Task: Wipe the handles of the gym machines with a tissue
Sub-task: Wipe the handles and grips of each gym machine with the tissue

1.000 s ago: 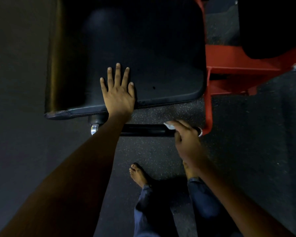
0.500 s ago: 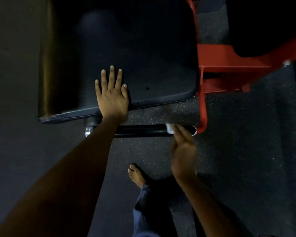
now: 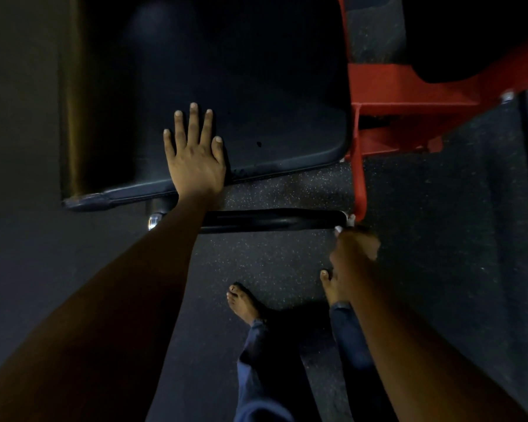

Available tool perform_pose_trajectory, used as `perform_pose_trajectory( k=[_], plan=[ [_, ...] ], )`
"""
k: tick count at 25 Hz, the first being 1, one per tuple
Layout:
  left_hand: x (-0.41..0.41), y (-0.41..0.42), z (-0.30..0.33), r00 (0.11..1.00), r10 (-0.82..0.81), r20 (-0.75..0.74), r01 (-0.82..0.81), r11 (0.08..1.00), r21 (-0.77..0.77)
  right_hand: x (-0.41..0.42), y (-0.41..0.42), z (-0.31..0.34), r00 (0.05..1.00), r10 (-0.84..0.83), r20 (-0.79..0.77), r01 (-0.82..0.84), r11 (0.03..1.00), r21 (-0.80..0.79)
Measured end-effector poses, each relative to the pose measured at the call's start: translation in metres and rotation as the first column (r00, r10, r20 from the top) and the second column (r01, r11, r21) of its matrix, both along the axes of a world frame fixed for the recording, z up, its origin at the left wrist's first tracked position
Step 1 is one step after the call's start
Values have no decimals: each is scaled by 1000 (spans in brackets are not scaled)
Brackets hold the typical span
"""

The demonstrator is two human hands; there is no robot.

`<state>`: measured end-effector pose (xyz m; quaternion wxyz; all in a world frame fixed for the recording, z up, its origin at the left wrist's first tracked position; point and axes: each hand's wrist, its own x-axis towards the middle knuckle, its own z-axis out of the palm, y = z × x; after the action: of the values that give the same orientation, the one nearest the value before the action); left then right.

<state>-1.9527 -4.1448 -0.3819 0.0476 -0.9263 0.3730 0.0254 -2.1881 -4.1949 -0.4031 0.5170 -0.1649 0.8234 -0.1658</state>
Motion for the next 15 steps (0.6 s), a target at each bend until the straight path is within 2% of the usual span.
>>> perform_pose_trajectory(
  k=[1, 5, 6, 9, 11, 12, 13, 15],
  plan=[
    [1, 0, 0, 1000, 1, 5, -1, 1000, 3, 3, 1, -1, 999, -42, 16, 42, 999, 14],
    [2, 0, 0, 1000, -5, -2, 5, 1000, -18, 20, 27, 26, 984, -32, 174, 39, 999, -37],
    [1, 0, 0, 1000, -6, -7, 6, 1000, -17, 18, 26, 26, 986, 8, 168, 0, 999, -48],
    [1, 1, 1, 1000, -7, -17, 6, 1000, -21, 7, 2, 17, 988, 143, -65, -146, 987, -59],
    [0, 1, 0, 1000, 1, -7, -1, 1000, -19, 9, 3, 16, 973, 204, -111, -221, 960, -170],
    [-1, 1, 0, 1000, 1, 0, -1, 1000, -16, 13, 15, 23, 944, 293, -148, -325, 902, -284],
    [-1, 1, 0, 1000, 0, 5, 0, 1000, -16, 17, 33, 34, 896, 416, -152, -440, 795, -417],
    [0, 1, 0, 1000, 2, -2, -2, 1000, -23, 16, 64, 48, 796, 587, -146, -550, 602, -579]
  ],
)
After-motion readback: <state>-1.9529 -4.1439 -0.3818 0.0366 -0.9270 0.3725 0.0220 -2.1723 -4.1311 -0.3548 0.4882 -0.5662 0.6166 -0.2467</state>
